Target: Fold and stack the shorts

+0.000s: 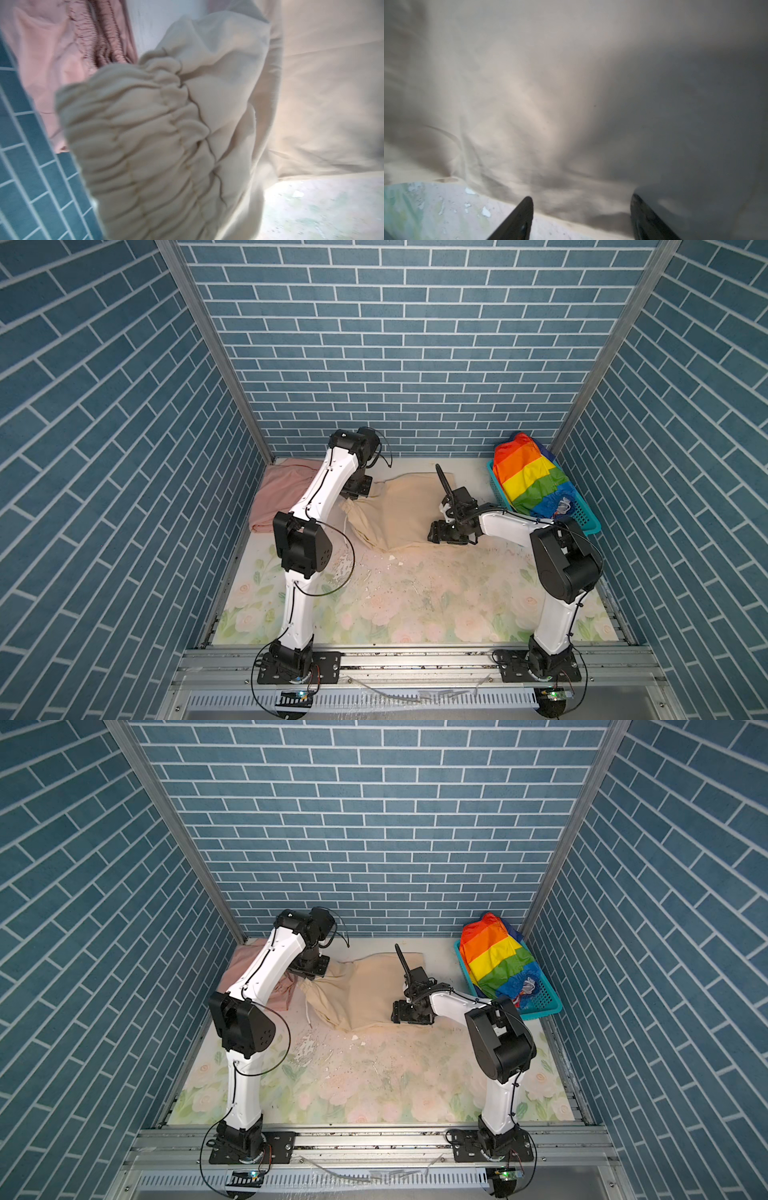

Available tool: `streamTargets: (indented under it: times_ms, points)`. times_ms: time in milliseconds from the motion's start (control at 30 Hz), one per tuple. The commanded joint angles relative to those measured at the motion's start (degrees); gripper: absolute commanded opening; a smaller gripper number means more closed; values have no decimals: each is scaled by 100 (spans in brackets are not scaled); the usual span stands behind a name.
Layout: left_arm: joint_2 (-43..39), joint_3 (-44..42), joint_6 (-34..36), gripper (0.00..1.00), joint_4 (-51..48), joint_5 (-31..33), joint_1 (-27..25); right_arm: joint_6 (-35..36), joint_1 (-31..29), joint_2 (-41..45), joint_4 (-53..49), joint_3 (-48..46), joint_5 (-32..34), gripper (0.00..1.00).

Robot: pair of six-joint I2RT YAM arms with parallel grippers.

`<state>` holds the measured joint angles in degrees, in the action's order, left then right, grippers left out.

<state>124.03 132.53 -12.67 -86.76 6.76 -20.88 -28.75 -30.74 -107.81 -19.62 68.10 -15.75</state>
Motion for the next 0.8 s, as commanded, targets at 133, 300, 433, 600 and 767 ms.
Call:
streamTargets:
  times_ms: [133,300,433,600,767]
  points:
    - [111,72,-1007,0,1046,-2040,-143,-298,46,163,132,-50,-330,74]
    - [156,-125,-1618,0,1855,-2900,-205,-336,70,544,279,-243,-494,75]
    - [323,-124,-1902,1,2111,-3088,-319,-342,125,867,307,-338,-576,77]
    - [456,-447,-2284,3,2802,-3491,-415,-484,294,1219,458,-588,-742,78]
    - [342,-888,-2631,3,3622,-3524,-561,-632,604,1645,688,-1003,-919,79]
